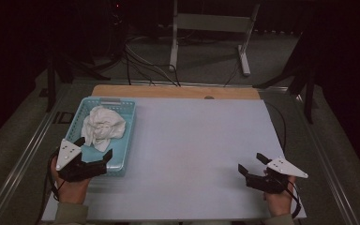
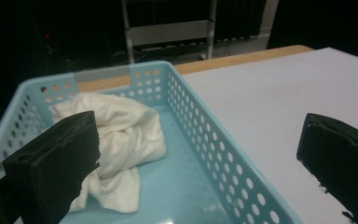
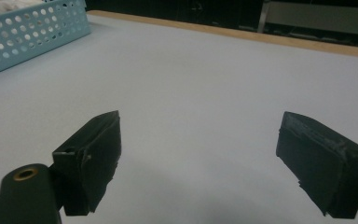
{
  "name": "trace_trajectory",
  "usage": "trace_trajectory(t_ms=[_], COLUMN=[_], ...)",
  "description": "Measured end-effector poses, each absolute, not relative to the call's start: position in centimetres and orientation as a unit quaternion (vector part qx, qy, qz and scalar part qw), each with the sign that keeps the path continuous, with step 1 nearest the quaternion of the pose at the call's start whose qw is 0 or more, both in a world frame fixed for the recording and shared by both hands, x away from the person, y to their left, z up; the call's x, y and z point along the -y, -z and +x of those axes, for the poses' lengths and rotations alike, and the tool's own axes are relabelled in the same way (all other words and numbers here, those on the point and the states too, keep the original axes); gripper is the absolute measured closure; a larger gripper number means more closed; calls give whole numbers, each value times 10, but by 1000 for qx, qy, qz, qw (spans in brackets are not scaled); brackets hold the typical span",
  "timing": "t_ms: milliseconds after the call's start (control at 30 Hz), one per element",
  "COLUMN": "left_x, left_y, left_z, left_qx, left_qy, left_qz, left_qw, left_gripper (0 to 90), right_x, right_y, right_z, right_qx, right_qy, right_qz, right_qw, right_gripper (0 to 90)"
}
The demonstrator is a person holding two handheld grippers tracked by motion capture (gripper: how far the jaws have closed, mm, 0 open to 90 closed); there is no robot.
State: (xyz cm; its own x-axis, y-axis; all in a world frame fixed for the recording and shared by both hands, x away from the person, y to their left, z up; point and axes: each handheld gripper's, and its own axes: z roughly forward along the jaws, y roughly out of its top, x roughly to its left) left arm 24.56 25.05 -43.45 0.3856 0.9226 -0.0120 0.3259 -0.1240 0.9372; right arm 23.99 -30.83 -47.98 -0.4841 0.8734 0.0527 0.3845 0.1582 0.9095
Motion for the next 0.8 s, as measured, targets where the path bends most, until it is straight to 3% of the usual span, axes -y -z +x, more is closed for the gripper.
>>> trace_trajectory(t_ms=[800], left_x=[-255], left_y=[435], left_z=[247], left_qx=[-459], left_qy=[-313], left_qz=[676], left_qw=[484], left_gripper=[0], right_x=[306], right_y=[481], right_z=[239], right_qx=[-724], right_qy=[-471], right_qz=[429], right_qw=[264], right_gripper=[153])
